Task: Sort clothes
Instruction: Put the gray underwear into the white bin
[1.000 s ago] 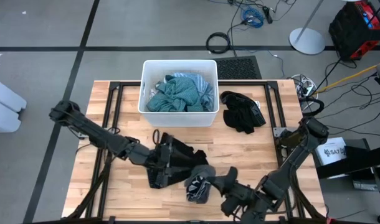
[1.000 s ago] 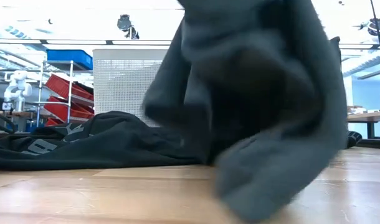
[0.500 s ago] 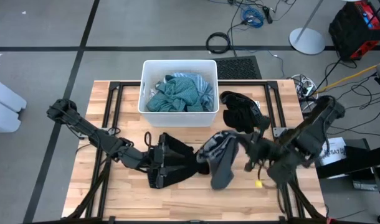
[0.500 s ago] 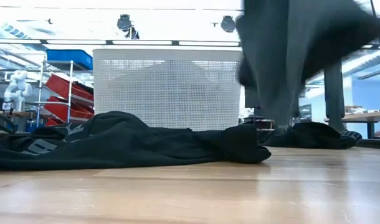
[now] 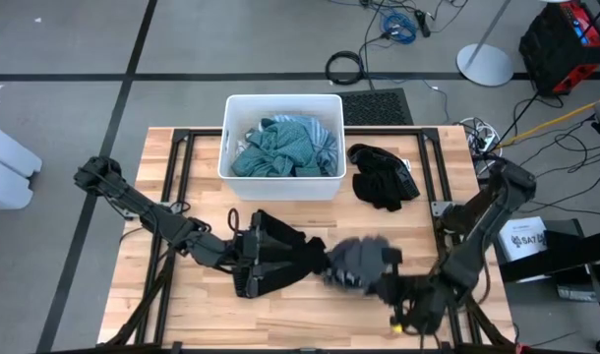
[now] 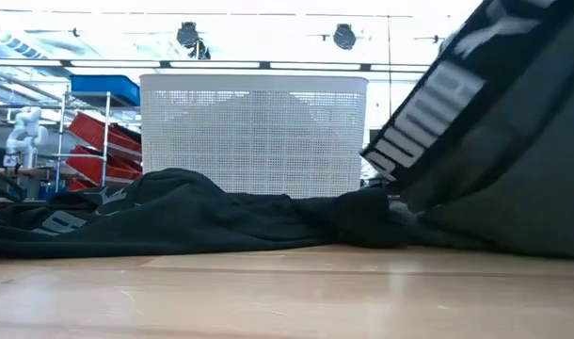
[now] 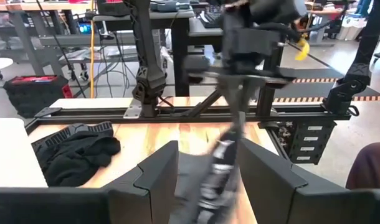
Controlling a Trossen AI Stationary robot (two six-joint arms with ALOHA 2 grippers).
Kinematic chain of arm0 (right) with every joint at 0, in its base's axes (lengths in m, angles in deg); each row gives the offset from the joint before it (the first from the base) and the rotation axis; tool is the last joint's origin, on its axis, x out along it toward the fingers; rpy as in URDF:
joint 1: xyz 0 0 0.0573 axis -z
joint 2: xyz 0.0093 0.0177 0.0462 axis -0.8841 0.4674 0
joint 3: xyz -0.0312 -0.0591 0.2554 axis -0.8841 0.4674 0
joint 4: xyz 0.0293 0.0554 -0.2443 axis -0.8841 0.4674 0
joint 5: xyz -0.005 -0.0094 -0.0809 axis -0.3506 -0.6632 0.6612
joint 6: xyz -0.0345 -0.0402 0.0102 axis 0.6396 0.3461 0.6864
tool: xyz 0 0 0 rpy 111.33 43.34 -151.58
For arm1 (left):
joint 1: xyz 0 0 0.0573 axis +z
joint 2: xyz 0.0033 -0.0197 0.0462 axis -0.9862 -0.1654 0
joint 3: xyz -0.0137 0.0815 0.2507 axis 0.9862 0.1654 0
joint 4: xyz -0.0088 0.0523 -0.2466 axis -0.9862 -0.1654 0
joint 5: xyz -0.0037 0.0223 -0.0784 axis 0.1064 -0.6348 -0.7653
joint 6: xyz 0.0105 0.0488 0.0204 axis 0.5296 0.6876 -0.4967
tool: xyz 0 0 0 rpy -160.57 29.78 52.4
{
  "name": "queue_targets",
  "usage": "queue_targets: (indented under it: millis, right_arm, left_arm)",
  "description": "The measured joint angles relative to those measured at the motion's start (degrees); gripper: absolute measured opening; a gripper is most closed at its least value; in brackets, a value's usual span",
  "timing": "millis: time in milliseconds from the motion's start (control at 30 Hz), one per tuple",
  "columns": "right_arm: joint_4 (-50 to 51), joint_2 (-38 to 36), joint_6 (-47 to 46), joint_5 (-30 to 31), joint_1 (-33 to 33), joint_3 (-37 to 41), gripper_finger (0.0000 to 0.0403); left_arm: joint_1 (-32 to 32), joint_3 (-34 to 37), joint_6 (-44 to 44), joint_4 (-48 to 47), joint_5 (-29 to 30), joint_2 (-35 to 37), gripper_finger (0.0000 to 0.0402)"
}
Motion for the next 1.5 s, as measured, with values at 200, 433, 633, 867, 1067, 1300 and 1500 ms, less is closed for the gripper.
queue_targets:
  millis: [200, 433, 633, 867, 1067, 1300, 1500]
  right_arm:
    - [-0.7, 4.5, -4.4, -1.3, -0.7, 0.2, 0.0]
    - [7.0, 5.4, -11.5, -4.9, 7.0, 0.2, 0.0]
    - [7.7, 5.4, -11.8, -12.6, 15.3, 1.4, 0.0]
    - [4.2, 5.4, -10.9, -17.2, 22.6, 9.0, 0.0019]
    - [-3.1, 5.4, -4.3, -18.9, 23.6, 14.6, 0.0095]
    - [-3.0, 5.4, 0.1, -18.7, 23.6, 14.8, 0.0186]
    - [-2.2, 5.4, 4.2, -17.0, 24.6, 14.8, 0.0237]
  left_arm:
    - [0.0, 0.0, 0.0, 0.0, 0.0, 0.0, 0.0175]
    - [0.1, 0.0, 0.0, 0.0, 0.0, 0.0, 0.0175]
    - [0.1, 0.0, -0.2, 0.0, 0.0, 0.0, 0.0175]
    - [0.1, 0.0, -1.5, 0.0, 0.0, 0.0, 0.0175]
    - [0.1, 0.0, -1.5, -0.3, 0.0, 0.0, 0.0175]
    - [0.1, 0.0, -1.5, -0.4, 0.0, 0.0, 0.0175]
    - [0.1, 0.0, -1.4, -0.4, 0.0, 0.0, 0.0175]
